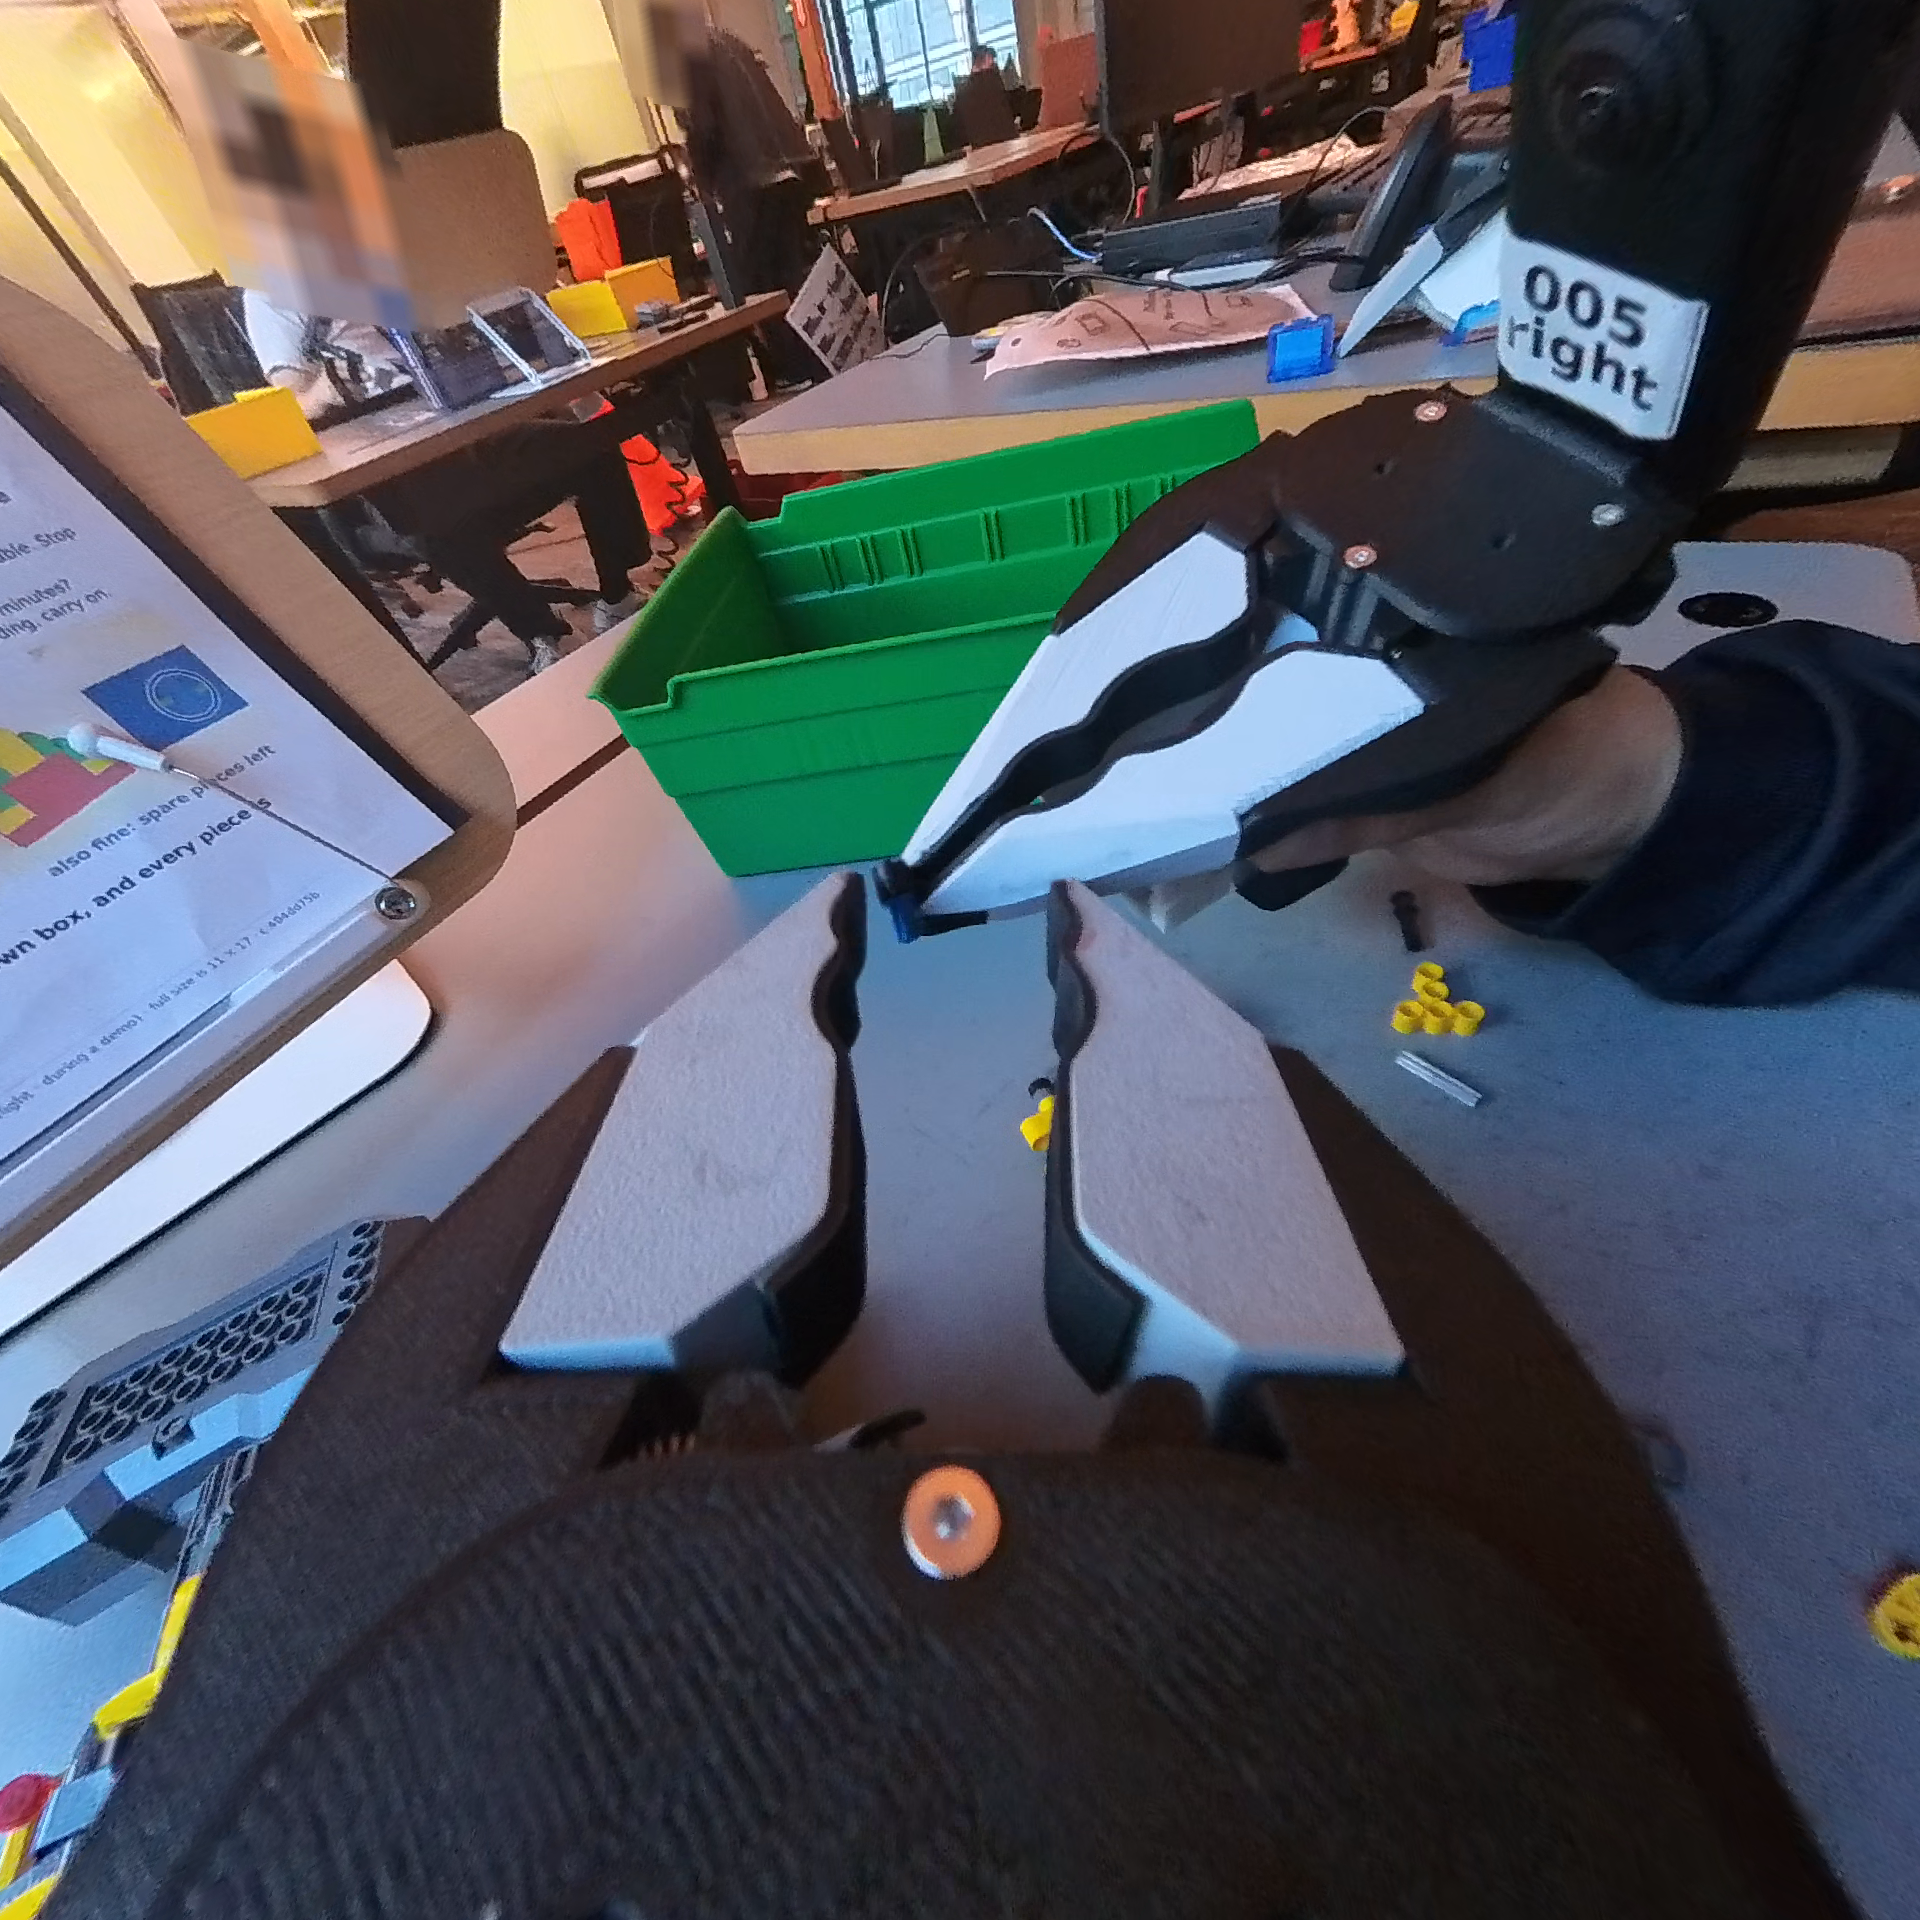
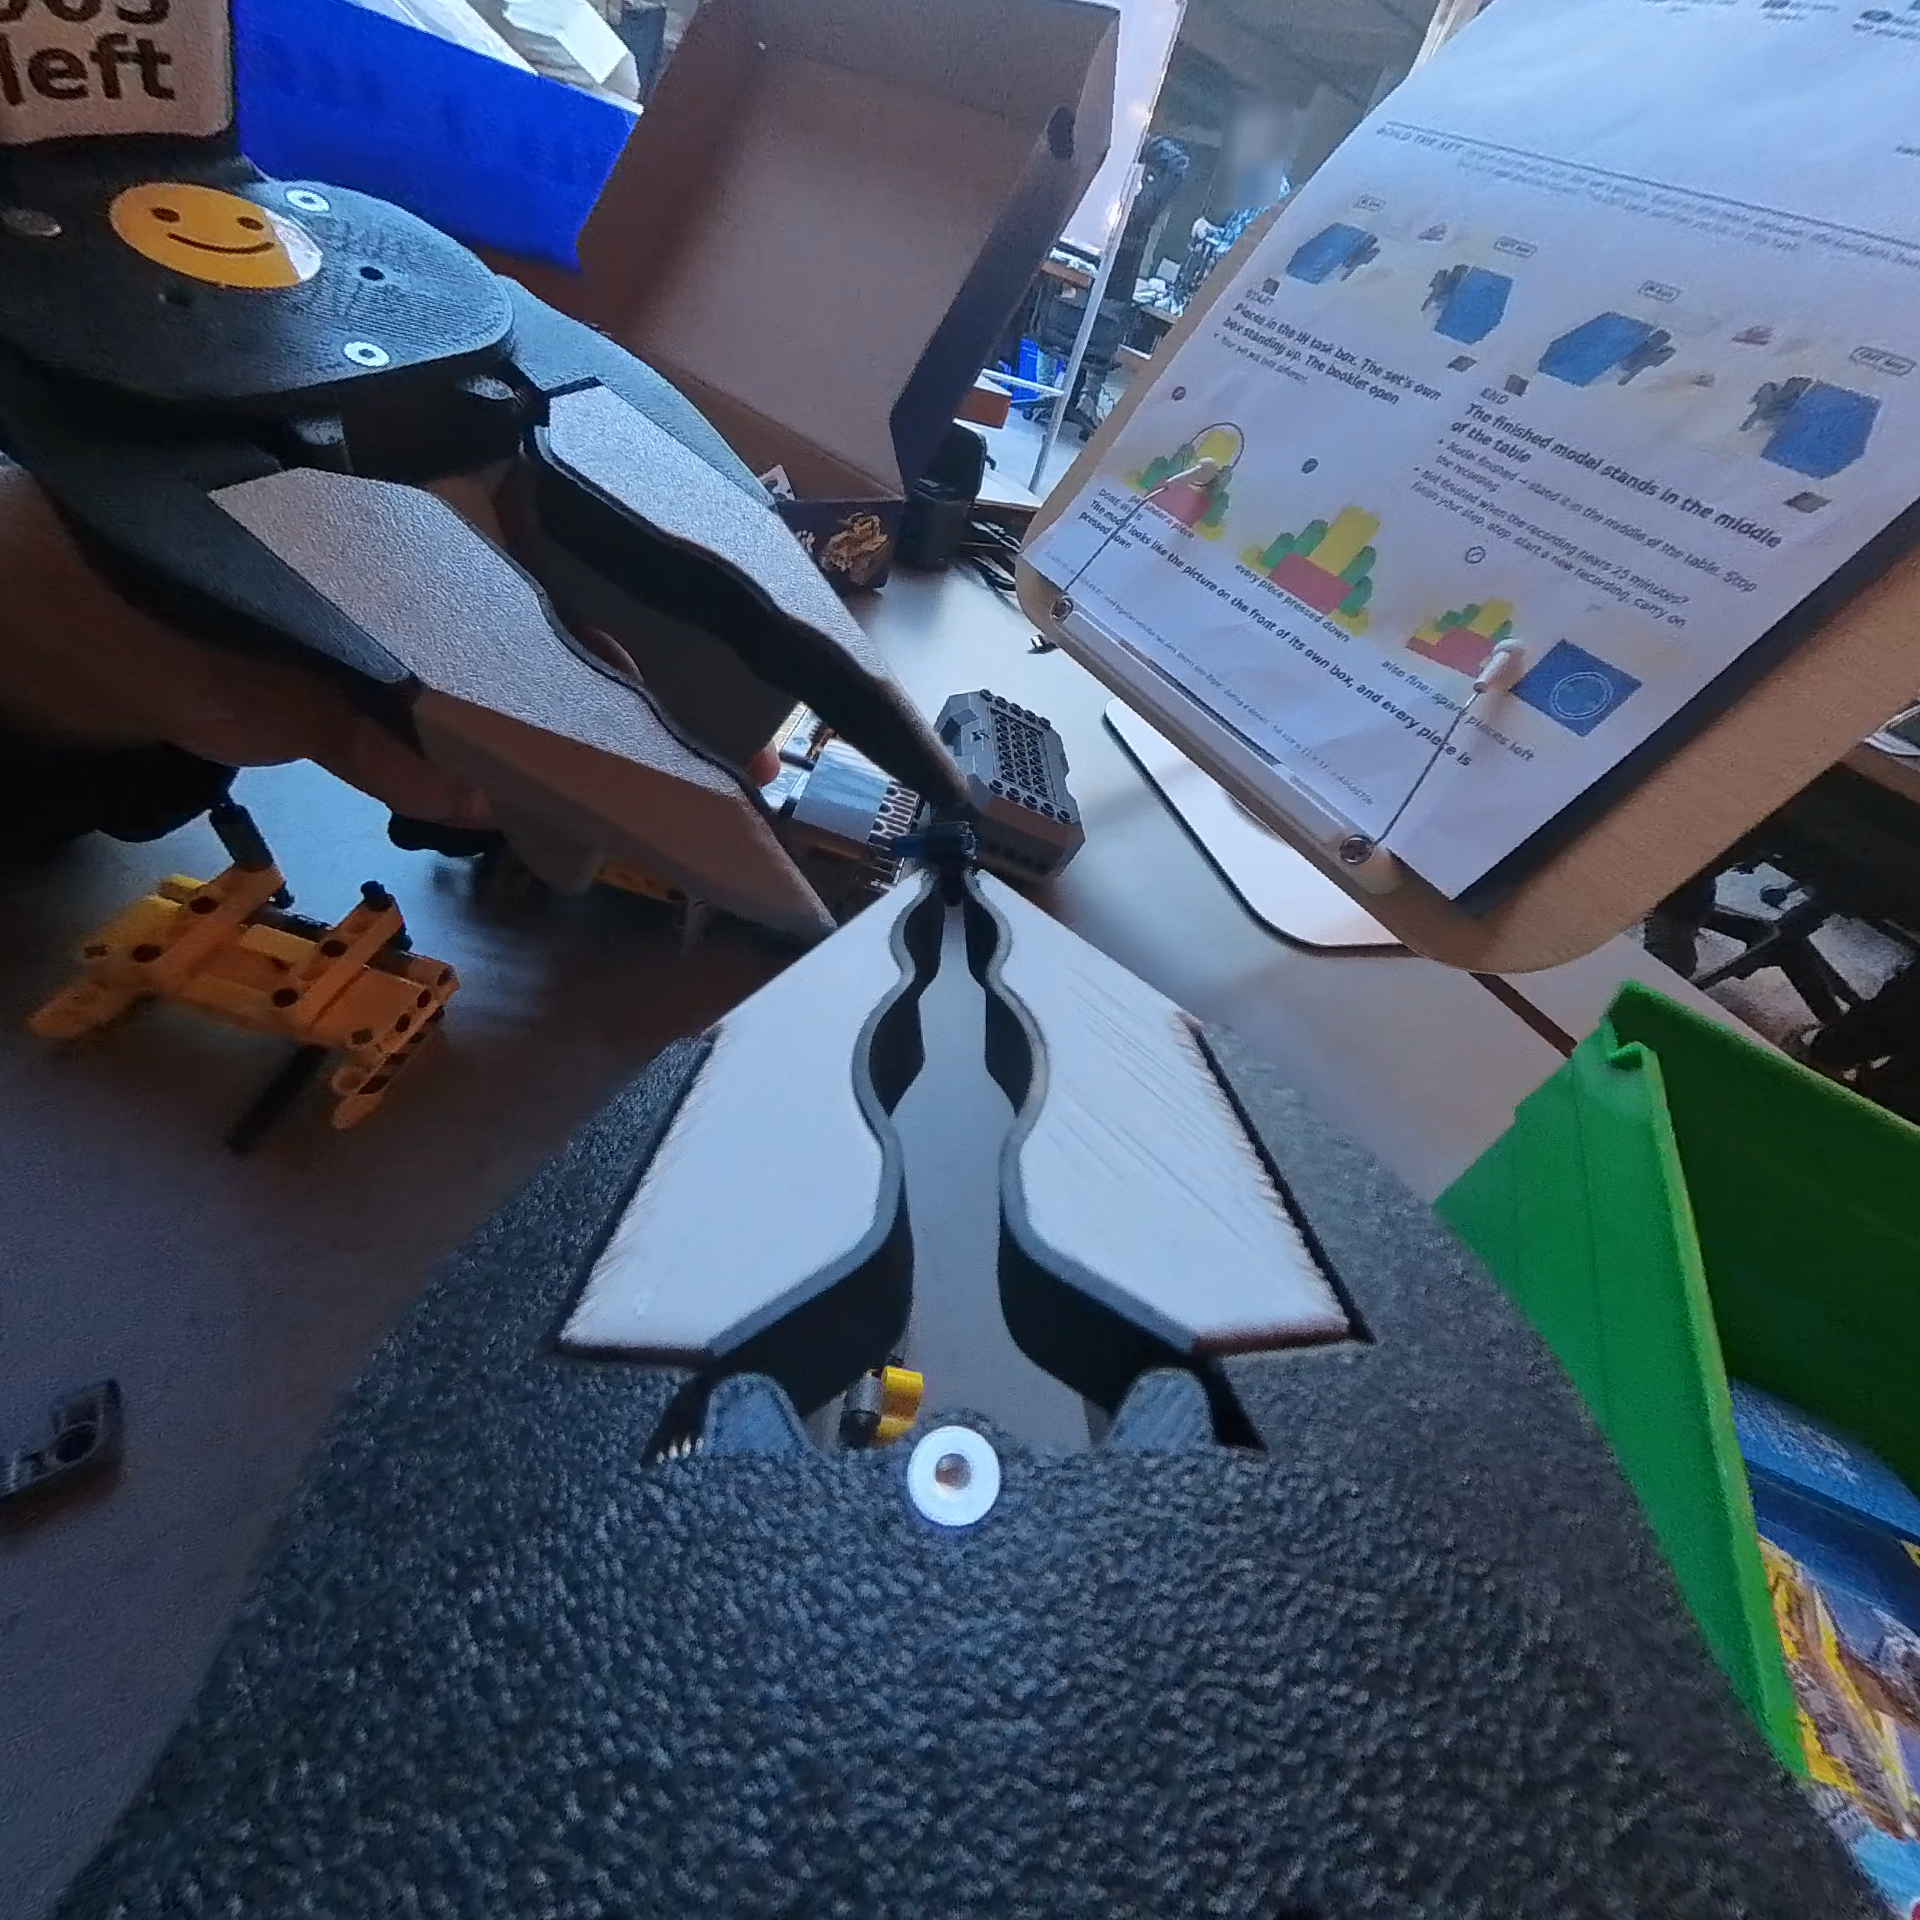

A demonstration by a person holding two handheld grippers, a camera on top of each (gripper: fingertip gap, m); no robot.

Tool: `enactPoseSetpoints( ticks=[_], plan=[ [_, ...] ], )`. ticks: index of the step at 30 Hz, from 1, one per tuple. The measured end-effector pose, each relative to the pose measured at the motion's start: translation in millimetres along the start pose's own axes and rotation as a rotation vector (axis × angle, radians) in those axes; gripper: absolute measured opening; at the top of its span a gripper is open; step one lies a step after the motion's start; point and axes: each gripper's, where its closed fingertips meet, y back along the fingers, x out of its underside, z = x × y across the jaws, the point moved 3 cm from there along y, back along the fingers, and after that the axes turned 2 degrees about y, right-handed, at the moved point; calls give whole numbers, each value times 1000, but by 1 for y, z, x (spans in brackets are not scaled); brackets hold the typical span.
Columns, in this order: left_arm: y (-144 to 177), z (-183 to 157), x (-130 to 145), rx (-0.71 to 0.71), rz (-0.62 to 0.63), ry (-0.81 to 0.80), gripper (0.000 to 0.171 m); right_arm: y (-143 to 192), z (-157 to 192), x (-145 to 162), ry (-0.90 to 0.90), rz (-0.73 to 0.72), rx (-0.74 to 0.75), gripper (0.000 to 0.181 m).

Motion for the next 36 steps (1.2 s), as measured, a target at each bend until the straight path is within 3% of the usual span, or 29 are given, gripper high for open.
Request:
enactPoseSetpoints(
  ticks=[8,11,25,31,36],
  plan=[
    [-1,-1,2,13,5,-8,23,-5,4,7,54,32,5,0],
    [0,-1,1,15,-7,-28,0,-5,7,4,94,25,9,0],
    [2,3,-1,6,-20,-12,1,2,-5,2,198,63,94,0],
    [3,-2,-3,18,-27,-23,0,11,-25,15,159,172,146,0],
    [5,-3,-5,22,-35,-24,0,37,-24,35,13,326,200,1]
  ],
)
